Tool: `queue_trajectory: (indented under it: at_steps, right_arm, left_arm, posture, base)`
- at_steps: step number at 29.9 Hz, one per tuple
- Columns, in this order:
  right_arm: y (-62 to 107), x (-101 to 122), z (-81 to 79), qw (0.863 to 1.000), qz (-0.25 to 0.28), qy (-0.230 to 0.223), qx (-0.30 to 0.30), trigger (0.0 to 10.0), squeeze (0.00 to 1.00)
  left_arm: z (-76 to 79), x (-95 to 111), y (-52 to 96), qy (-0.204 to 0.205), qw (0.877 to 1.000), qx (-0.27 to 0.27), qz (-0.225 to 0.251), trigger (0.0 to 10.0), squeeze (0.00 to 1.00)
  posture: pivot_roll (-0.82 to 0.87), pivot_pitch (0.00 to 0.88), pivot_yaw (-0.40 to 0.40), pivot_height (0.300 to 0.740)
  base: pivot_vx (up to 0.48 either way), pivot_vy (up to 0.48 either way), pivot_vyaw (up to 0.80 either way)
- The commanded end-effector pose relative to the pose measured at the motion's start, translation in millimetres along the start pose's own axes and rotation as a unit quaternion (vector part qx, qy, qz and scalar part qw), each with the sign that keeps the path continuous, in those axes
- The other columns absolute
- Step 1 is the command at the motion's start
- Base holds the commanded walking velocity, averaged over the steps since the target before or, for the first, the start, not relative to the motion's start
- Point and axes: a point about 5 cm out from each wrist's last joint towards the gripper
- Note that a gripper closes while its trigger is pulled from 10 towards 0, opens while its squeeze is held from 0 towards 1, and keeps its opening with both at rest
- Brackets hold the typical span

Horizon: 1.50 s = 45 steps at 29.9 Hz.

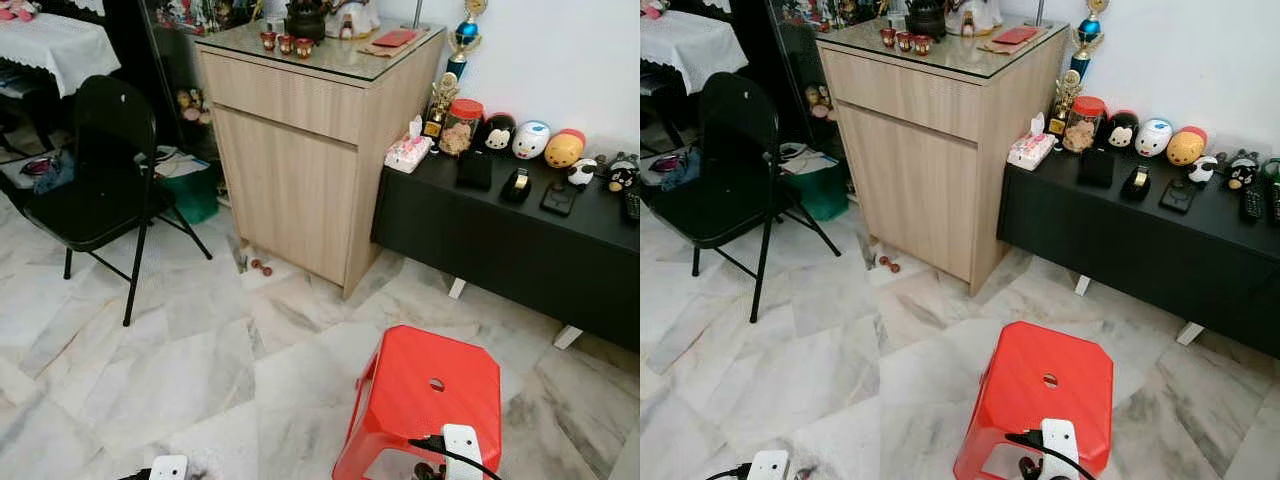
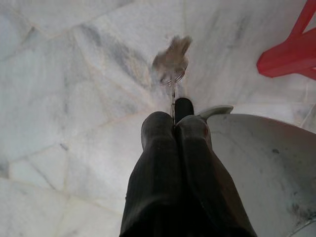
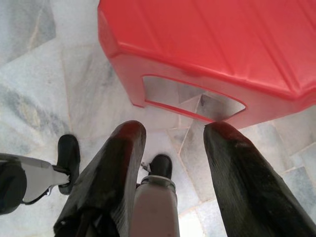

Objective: Hang keys on a hook

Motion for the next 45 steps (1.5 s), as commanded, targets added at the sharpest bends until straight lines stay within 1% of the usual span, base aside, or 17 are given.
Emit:
queue_trajectory:
  at_steps: [1, 2, 3, 4, 8, 10, 11, 13, 15, 19, 24, 28, 37, 41, 44, 45]
  right_arm:
    - [0.1, 2, 6.0, 0.999, 0.005, -0.028, -0.023, 10.0, 0.0]
    - [0.4, 2, 8.7, 0.998, 0.005, -0.045, -0.032, 10.0, 0.0]
    - [1.3, -1, 13.2, 0.998, -0.001, -0.038, -0.04, 10.0, 0.0]
    - [1.6, -2, 14.2, 0.999, -0.002, -0.031, -0.039, 10.0, 0.0]
    - [3.2, -6, 19.6, 0.998, -0.006, -0.044, -0.048, 10.0, 0.0]
    - [3.5, -9, 19.2, 0.998, -0.011, -0.04, -0.044, 10.0, 0.0]
    - [3.5, -10, 18.2, 0.998, -0.014, -0.036, -0.039, 10.0, 0.0]
    - [3.5, -10, 17.7, 0.999, -0.014, -0.035, -0.038, 10.0, 0.0]
    - [3.3, -9, 17.9, 0.998, -0.009, -0.044, -0.042, 10.0, 0.0]
    - [2.9, -7, 17.1, 0.998, -0.01, -0.041, -0.043, 10.0, 0.0]
    - [2.6, -7, 16.7, 0.999, -0.012, -0.034, -0.041, 10.0, 0.0]
    - [3.1, -7, 19.8, 0.998, -0.012, -0.033, -0.045, 10.0, 0.0]
    - [3.5, -9, 20.8, 0.998, -0.017, -0.037, -0.049, 10.0, 0.0]
    - [3.1, -7, 19.3, 0.997, -0.01, -0.053, -0.05, 10.0, 0.0]
    - [3.1, -8, 19.3, 0.997, -0.012, -0.051, -0.052, 10.0, 0.0]
    - [3.0, -7, 19.3, 0.997, -0.012, -0.051, -0.053, 10.0, 0.0]
  left_arm:
    - [3.8, -2, -0.6, 0.005, 1.0, -0.01, -0.001, 10.0, 0.0]
    - [4.5, -2, -0.7, 0.005, 1.0, -0.013, 0.0, 10.0, 0.0]
    - [5.0, -2, -0.8, 0.005, 1.0, -0.014, 0.0, 10.0, 0.0]
    - [5.1, -2, -0.8, 0.005, 1.0, -0.013, -0.001, 10.0, 0.0]
    - [6.3, -6, -0.6, 0.004, 1.0, -0.011, -0.008, 10.0, 0.0]
    - [6.3, -12, 0.1, 0.004, 1.0, -0.011, -0.016, 10.0, 0.0]
    - [5.4, -17, 1.0, -0.003, 1.0, -0.011, -0.025, 10.0, 0.0]
    - [3.3, -20, 1.9, -0.002, 1.0, -0.008, -0.03, 10.0, 0.0]
    - [-0.8, -23, 3.0, 0.005, 0.999, -0.002, -0.036, 10.0, 0.0]
    - [-6.2, -24, 4.1, 0.008, 0.999, 0.005, -0.041, 10.0, 0.0]
    - [-8.3, -24, 4.5, 0.0, 0.999, 0.005, -0.045, 10.0, 0.0]
    - [-8.8, -26, 4.7, 0.005, 0.999, 0.006, -0.048, 10.0, 0.0]
    - [-5.9, -27, 4.3, -0.003, 0.999, 0.003, -0.052, 10.0, 0.0]
    - [3.3, -26, 2.3, -0.032, 0.998, -0.001, -0.054, 10.0, 0.0]
    - [6.9, -25, 1.5, -0.035, 0.998, -0.003, -0.054, 10.0, 0.0]
    - [10.5, -24, 0.6, -0.036, 0.998, -0.004, -0.051, 10.0, 0.0]
  posture:
    - [0.15, 0.0, -0.037, 0.736]
    - [0.15, 0.0, -0.037, 0.736]
    - [0.14, 0.0, -0.036, 0.736]
    - [0.14, 0.0, -0.036, 0.736]
    - [0.14, 0.0, -0.035, 0.736]
    - [0.14, 0.0, -0.035, 0.736]
    - [0.13, 0.0, -0.039, 0.736]
    - [0.13, 0.0, -0.04, 0.736]
    - [0.12, 0.0, -0.036, 0.736]
    - [0.13, 0.0, -0.038, 0.736]
    - [0.11, 0.0, -0.041, 0.736]
    - [0.12, 0.0, -0.042, 0.736]
    - [0.12, 0.0, -0.041, 0.736]
    - [0.12, 0.0, -0.036, 0.736]
    - [0.12, 0.0, -0.034, 0.736]
    - [0.12, 0.0, -0.034, 0.736]
  base:
    - [0.0, 0.0, 0.0]
    - [0.0, 0.0, 0.0]
    - [0.0, 0.0, 0.0]
    - [0.0, 0.0, 0.0]
    - [0.0, 0.0, 0.0]
    - [0.0, 0.0, 0.0]
    - [0.0, 0.0, 0.0]
    - [-0.247, 0.0, 0.0]
    - [-0.266, 0.0, 0.0]
    - [-0.285, 0.0, 0.0]
    - [-0.297, 0.0, 0.0]
    - [-0.299, 0.0, 0.0]
    - [-0.297, 0.0, 0.0]
    - [0.0, 0.0, 0.0]
    - [0.0, 0.0, 0.0]
    - [0.0, 0.0, 0.0]
Point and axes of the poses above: a point about 5 cm out from each wrist's last joint towards the gripper, its own y axis pointing back from the gripper into the wrist, its own x axis along the axis of the wrist's last joint, z = x × y, and after that the axes turned 14 degrees about y, right-handed
